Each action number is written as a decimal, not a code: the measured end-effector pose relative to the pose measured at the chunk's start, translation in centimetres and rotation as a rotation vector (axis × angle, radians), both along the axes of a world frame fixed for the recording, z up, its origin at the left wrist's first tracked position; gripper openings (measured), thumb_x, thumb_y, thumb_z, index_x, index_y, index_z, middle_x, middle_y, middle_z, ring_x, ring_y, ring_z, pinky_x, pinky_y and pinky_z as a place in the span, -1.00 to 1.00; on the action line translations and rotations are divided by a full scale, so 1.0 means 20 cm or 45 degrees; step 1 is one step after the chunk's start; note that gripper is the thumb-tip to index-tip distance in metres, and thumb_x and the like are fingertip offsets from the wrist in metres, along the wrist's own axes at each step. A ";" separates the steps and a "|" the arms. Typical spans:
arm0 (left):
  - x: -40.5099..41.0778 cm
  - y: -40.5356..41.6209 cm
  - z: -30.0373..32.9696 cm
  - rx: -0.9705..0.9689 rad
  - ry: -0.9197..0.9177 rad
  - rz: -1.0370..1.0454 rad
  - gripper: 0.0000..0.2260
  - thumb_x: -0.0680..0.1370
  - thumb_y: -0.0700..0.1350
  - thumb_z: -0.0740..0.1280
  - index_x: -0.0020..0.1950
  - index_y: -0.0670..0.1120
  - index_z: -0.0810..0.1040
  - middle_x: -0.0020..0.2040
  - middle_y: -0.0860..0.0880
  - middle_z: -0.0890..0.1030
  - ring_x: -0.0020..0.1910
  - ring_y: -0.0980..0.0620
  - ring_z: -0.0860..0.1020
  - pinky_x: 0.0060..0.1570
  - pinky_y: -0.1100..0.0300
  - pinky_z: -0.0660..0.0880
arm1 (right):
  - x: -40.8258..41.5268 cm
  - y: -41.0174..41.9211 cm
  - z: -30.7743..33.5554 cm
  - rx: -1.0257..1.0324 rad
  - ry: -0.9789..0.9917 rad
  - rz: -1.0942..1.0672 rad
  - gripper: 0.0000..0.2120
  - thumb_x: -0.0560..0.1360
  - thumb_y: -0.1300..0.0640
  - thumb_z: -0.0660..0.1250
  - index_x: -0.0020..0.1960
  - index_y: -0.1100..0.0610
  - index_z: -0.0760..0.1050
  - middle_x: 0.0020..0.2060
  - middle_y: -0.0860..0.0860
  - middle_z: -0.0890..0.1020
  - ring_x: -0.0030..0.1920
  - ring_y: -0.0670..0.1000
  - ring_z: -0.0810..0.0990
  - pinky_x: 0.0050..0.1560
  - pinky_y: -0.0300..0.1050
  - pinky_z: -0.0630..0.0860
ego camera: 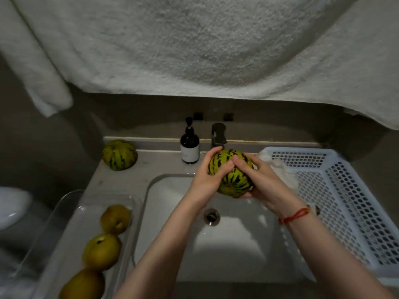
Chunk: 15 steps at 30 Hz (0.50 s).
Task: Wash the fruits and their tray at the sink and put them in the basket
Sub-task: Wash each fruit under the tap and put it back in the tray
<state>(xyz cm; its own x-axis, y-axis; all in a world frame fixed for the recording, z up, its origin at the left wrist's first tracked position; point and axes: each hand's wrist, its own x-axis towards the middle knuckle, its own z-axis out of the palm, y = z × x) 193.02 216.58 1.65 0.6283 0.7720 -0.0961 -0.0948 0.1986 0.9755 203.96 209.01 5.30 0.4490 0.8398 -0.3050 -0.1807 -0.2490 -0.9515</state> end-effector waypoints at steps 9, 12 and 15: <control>-0.59 0.04 -0.06 -0.329 0.373 0.021 -0.63 0.56 0.06 0.26 0.33 0.04 0.29 0.07 0.03 0.56 -0.02 0.10 0.56 -0.09 0.20 0.52 | -0.46 0.17 -0.21 -0.092 0.031 0.285 -0.53 0.29 -0.08 0.47 0.16 0.00 0.52 -0.05 0.04 0.67 -0.09 0.01 0.67 -0.36 -0.19 0.55; -0.75 0.06 -0.05 -0.299 0.235 0.224 -0.67 0.53 -0.12 0.34 0.26 0.01 0.38 0.05 -0.02 0.58 -0.06 0.06 0.59 -0.11 0.18 0.53 | -0.54 0.27 -0.16 -0.073 0.060 0.604 -0.60 0.26 -0.05 0.45 0.06 0.01 0.52 -0.09 0.00 0.69 -0.08 -0.02 0.68 -0.14 -0.12 0.63; -0.96 0.11 -0.01 -0.177 0.147 0.432 -0.54 0.44 -0.31 0.40 0.29 -0.07 0.40 0.08 -0.05 0.57 -0.03 0.05 0.59 -0.10 0.21 0.58 | -0.65 0.40 -0.08 -0.002 0.074 0.927 -0.73 0.37 0.14 0.43 0.06 0.05 0.51 -0.12 -0.05 0.71 -0.08 -0.08 0.67 -0.11 -0.23 0.61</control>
